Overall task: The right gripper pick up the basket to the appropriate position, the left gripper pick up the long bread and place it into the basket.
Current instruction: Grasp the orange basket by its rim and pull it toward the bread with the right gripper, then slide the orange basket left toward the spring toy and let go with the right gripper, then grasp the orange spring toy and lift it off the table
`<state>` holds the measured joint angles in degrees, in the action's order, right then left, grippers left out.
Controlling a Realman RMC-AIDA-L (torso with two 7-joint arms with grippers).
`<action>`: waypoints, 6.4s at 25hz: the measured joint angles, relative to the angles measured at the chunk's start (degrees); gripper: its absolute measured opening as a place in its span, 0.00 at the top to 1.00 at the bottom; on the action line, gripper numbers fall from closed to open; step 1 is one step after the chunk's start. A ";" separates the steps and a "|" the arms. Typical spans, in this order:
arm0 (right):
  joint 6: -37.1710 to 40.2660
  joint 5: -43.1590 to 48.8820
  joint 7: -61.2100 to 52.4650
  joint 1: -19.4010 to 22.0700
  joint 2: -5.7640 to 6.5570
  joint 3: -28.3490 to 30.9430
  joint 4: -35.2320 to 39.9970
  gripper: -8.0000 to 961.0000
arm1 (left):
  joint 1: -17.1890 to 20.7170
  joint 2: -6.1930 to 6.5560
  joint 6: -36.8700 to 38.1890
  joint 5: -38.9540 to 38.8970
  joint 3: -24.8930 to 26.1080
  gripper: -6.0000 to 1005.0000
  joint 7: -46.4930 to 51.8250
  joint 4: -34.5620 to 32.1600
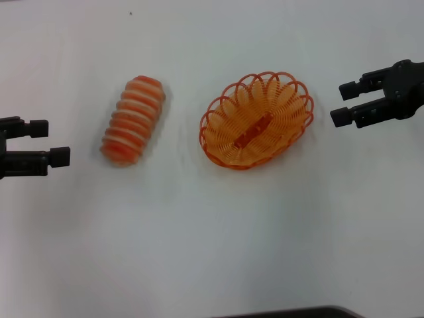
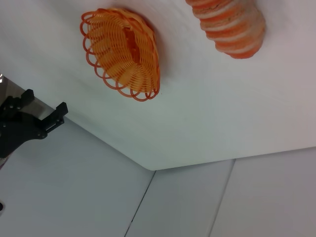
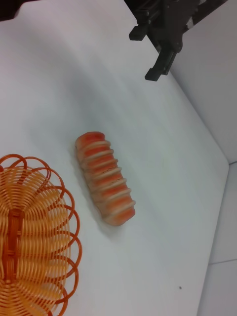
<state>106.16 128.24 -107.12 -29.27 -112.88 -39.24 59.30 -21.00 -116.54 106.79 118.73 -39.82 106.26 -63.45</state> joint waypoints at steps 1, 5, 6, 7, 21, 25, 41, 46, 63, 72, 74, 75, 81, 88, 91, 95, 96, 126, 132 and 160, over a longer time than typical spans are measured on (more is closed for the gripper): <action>0.00 0.00 0.00 0.00 0.00 0.00 0.03 0.18 | 0.00 0.00 0.00 0.01 0.00 0.10 0.00 -0.01; 0.00 0.00 0.00 0.00 0.02 0.03 0.06 0.18 | 0.00 0.00 0.00 0.02 0.00 0.10 0.03 -0.01; 0.00 0.00 0.00 0.00 0.02 0.04 0.08 0.18 | -0.01 0.00 0.00 0.02 0.00 0.10 0.04 -0.01; 0.00 0.00 -0.01 0.00 0.03 0.04 0.11 0.18 | 0.00 0.00 0.00 0.02 0.00 0.10 0.09 -0.01; -1.37 -9.96 -9.00 -5.85 0.96 8.20 2.76 0.18 | -0.03 0.00 0.00 0.01 0.01 0.10 0.71 -0.18; -3.86 1.32 -17.28 -11.16 0.68 5.36 8.00 0.18 | -0.13 0.02 0.05 0.01 0.01 0.10 0.71 -0.18; -17.27 30.57 -31.39 -20.80 -4.50 -11.10 0.37 0.18 | -0.98 0.17 0.20 0.23 0.01 0.10 0.88 -0.18; -20.39 30.60 -30.82 -20.74 -5.49 -12.95 -3.63 0.18 | -1.30 0.04 0.07 1.44 0.17 0.10 0.88 -0.02; -30.25 30.29 -30.57 -20.72 -6.57 -15.65 -13.02 0.21 | -1.41 -0.18 -0.63 1.60 0.00 0.11 0.87 0.35; -30.96 30.14 -30.51 -20.38 -6.56 -15.47 -13.41 0.67 | -1.47 -0.18 -0.71 1.59 0.00 0.11 0.88 0.35; -31.02 30.12 -30.51 -20.29 -6.53 -15.46 -13.70 0.77 | -1.43 -0.18 -0.71 1.59 0.00 0.11 0.88 0.35; -31.06 30.09 -30.52 -20.27 -6.50 -15.40 -13.87 0.82 | -1.41 -0.18 -0.71 1.59 0.00 0.11 0.88 0.35; -30.55 30.03 -30.55 -20.25 -6.47 -13.57 -13.97 0.88 | -1.32 -0.18 -0.71 1.62 0.01 0.11 0.87 0.34; -26.52 20.13 -28.74 -16.62 -4.33 -8.94 -12.18 0.92 | -1.41 -0.27 -0.76 2.88 0.65 0.11 0.87 0.24; -24.21 11.33 -26.93 -13.96 -1.88 -5.80 -14.38 0.92 | -1.47 -0.33 -0.85 2.94 2.10 0.12 0.82 0.04; -22.83 2.26 -24.80 -10.66 0.96 -2.66 -19.65 0.93 | -1.69 -0.35 -1.16 2.97 2.83 0.12 0.52 0.00; -22.81 1.15 -24.55 -9.95 1.32 -2.28 -20.63 0.94 | -1.84 -0.35 -1.34 2.98 2.82 0.12 0.48 0.00; -29.19 -15.72 -15.42 -0.27 -2.12 12.41 -19.23 0.54 | -4.62 -0.15 -3.62 3.00 2.55 0.12 0.51 0.34; -13.03 -25.26 -4.87 1.18 1.64 12.47 -14.46 0.33 | -4.59 -0.08 -3.24 3.03 2.38 0.13 0.80 0.35; -4.81 -5.70 2.78 0.46 -6.40 3.89 10.87 0.01 | -19.76 -7.35 -24.11 31.07 -24.32 0.13 45.71 -6.48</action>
<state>101.35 122.53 -104.34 -28.81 -119.28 -35.36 70.17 -40.76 -123.90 82.68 149.79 -64.14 151.97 -69.93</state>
